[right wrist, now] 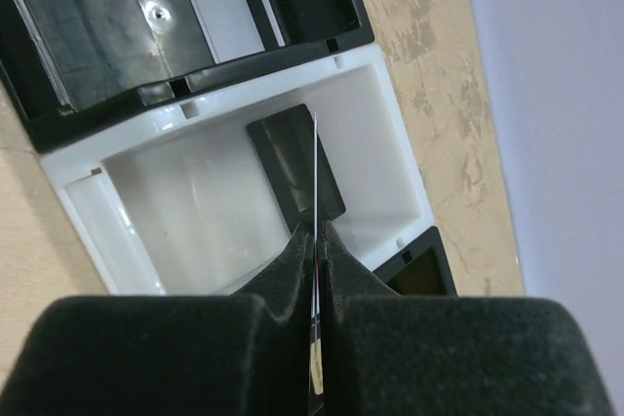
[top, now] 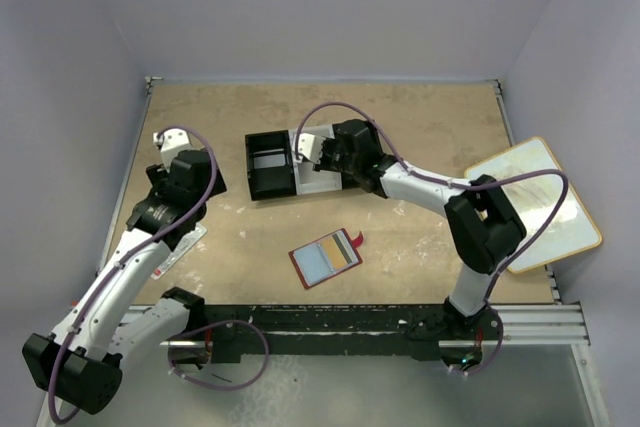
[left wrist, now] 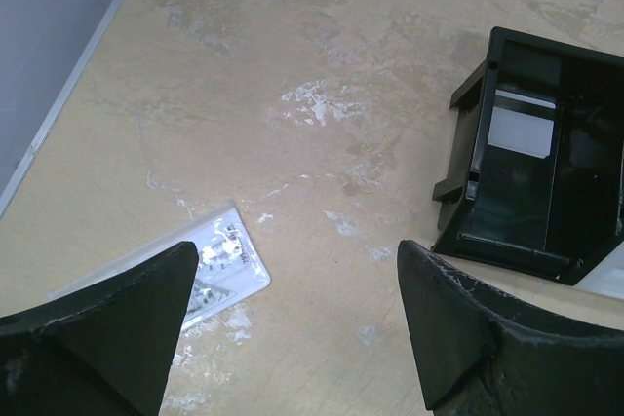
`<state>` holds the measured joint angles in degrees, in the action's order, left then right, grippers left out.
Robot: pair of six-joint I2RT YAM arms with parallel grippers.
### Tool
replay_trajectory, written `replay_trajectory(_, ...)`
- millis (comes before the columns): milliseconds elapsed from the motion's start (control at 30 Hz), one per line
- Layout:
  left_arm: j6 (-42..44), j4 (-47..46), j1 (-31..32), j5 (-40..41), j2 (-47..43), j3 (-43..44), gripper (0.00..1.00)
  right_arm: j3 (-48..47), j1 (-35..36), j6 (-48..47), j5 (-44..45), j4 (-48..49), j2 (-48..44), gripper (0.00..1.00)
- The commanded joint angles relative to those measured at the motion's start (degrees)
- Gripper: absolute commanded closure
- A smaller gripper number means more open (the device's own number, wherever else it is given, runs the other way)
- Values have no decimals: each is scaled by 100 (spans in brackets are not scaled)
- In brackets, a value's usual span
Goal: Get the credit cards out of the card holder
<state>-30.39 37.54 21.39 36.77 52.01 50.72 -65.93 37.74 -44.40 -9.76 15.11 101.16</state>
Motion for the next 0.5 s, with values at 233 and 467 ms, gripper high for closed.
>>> replay_trajectory(233, 110, -154, -37, 58, -21, 16, 20, -811, -190, -889, -391, -232, 647, 100)
replay_trajectory(467, 229, -278, -32, -61, 2, -12, 20, -1041, -242, -1010, -126, -81, 966, 100)
